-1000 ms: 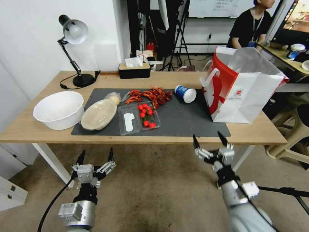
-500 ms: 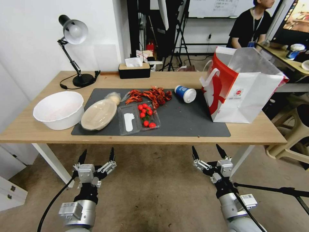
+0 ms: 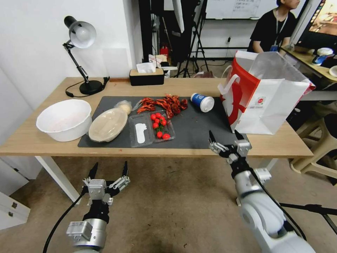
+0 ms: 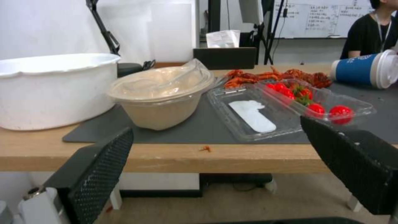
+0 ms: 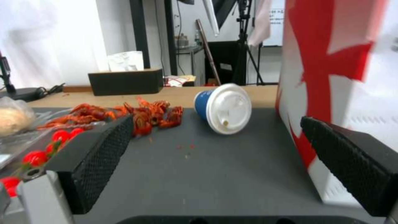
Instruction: Pick up the trash from the table and place it into the takeout bag.
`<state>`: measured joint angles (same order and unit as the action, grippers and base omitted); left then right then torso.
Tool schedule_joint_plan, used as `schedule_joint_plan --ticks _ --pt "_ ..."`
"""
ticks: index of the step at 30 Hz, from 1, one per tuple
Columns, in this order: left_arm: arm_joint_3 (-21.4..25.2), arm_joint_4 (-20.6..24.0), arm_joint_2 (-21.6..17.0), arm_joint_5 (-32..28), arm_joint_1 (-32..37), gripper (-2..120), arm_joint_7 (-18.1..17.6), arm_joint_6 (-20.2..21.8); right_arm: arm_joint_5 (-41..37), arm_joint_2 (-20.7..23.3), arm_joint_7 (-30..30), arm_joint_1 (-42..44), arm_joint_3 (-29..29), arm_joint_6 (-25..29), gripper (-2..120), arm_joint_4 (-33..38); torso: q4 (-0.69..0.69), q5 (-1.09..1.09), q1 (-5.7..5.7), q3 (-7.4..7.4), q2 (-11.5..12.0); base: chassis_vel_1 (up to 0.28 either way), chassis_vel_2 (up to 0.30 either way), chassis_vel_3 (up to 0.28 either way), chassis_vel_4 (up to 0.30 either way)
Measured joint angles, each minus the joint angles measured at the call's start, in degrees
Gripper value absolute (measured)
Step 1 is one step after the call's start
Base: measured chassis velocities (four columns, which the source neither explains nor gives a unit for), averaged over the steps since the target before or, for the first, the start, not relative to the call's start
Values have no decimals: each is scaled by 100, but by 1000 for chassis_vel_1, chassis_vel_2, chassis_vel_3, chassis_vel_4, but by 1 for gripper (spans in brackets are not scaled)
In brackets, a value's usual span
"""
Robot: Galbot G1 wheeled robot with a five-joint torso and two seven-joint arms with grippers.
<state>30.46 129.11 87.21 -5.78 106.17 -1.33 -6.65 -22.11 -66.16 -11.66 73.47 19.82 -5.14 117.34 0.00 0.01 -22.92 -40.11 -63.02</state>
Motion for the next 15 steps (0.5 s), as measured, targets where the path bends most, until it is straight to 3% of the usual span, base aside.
schedule_joint_plan --ticks 15 --pt "50 33 51 17 -16 100 -16 6 -703 422 220 -2190 -680 -1108 100 -1076 -1 -1 0 0 0 0 0 0 0"
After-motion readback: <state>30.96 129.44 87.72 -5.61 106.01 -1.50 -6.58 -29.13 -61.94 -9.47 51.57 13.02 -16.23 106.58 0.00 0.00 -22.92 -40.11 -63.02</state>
